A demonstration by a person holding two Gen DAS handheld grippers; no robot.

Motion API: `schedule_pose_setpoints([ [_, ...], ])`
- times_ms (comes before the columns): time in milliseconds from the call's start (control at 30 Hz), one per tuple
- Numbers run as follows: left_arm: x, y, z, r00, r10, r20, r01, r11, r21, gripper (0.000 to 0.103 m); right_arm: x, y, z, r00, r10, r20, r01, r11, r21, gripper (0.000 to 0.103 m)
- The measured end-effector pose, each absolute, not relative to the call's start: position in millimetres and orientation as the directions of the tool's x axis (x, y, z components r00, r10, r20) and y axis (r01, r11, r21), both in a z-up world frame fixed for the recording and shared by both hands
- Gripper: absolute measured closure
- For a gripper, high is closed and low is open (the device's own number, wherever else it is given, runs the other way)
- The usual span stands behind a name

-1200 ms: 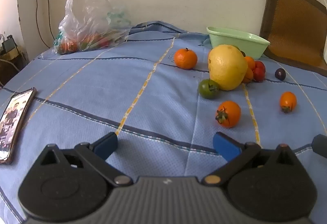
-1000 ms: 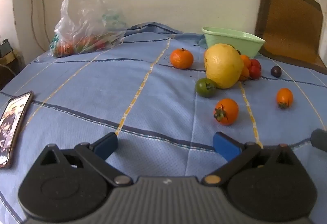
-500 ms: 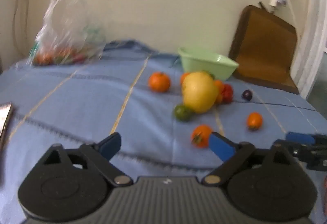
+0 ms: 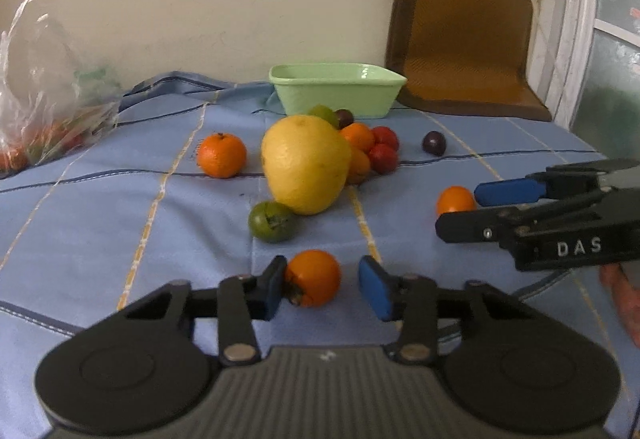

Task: Organize fruits
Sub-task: 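Grasp a small orange tomato with the left gripper while the right gripper grasps another, then carry both tomatoes over the green basket and open both grippers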

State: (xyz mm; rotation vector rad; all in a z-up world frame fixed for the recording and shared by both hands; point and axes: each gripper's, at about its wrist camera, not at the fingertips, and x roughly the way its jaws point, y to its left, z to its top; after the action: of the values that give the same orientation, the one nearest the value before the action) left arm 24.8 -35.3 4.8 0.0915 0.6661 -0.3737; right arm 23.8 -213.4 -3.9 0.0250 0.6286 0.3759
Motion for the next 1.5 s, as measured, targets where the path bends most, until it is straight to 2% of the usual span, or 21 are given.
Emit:
schedule_pose_setpoints([
  [33, 26.1, -33.8, 4.6, 0.725, -0.307, -0.616, 0.362, 0.931, -0.038, 0.074, 26.9, -213.4, -5.6, 0.740, 0.350, -0.574, -0.335, 0.932, 0.138, 0.042],
  [67, 26.2, -31.2, 5.1, 0.722, -0.317, -0.615, 0.364, 0.930, -0.052, 0.074, 30.7, -213.6, -7.9, 0.732, 0.354, -0.582, -0.337, 0.931, 0.141, 0.045],
  [133, 25.8, -26.9, 6.6, 0.714, -0.336, -0.615, 0.368, 0.927, -0.079, 0.075, 31.6, -213.5, -9.6, 0.735, 0.357, -0.577, -0.349, 0.928, 0.129, 0.061],
  [267, 27.5, -24.5, 16.0, 0.695, -0.396, -0.600, 0.401, 0.906, -0.134, 0.075, 28.7, -217.8, -5.6, 0.730, 0.383, -0.566, -0.367, 0.918, 0.148, 0.067],
  [400, 49.3, -22.8, 46.6, 0.683, -0.491, -0.541, 0.454, 0.865, -0.212, 0.075, 31.2, -230.8, 13.5, 0.748, 0.425, -0.510, -0.390, 0.903, 0.180, 0.067],
  [600, 147.1, -49.9, 105.7, 0.681, -0.545, -0.489, 0.514, 0.831, -0.212, 0.075, 89.9, -254.7, 71.4, 0.829, 0.384, -0.407, -0.374, 0.921, 0.107, 0.067],
  [767, 249.7, -80.1, 95.9, 0.638, -0.524, -0.564, 0.486, 0.842, -0.233, 0.074, 170.4, -255.8, 67.3, 0.846, 0.302, -0.439, -0.324, 0.946, 0.026, 0.067],
  [967, 319.0, -94.1, 50.2, 0.568, -0.475, -0.672, 0.402, 0.873, -0.278, 0.074, 222.5, -254.8, 37.0, 0.814, 0.309, -0.491, -0.329, 0.943, 0.048, 0.067],
  [1167, 339.8, -96.4, 27.1, 0.541, -0.438, -0.718, 0.384, 0.888, -0.252, 0.071, 243.2, -255.3, 21.8, 0.795, 0.306, -0.524, -0.344, 0.939, 0.025, 0.066],
  [1267, 335.6, -92.9, 29.0, 0.551, -0.442, -0.708, 0.388, 0.887, -0.251, 0.067, 245.0, -254.5, 18.1, 0.801, 0.299, -0.518, -0.344, 0.939, 0.010, 0.060],
  [1367, 322.8, -77.4, 42.5, 0.570, -0.473, -0.672, 0.385, 0.876, -0.290, 0.067, 238.6, -256.6, 22.8, 0.813, 0.302, -0.498, -0.330, 0.943, 0.032, 0.059],
  [1500, 273.2, -39.5, 68.2, 0.605, -0.544, -0.582, 0.424, 0.838, -0.343, 0.066, 205.9, -260.2, 41.0, 0.812, 0.348, -0.468, -0.352, 0.932, 0.082, 0.059],
])
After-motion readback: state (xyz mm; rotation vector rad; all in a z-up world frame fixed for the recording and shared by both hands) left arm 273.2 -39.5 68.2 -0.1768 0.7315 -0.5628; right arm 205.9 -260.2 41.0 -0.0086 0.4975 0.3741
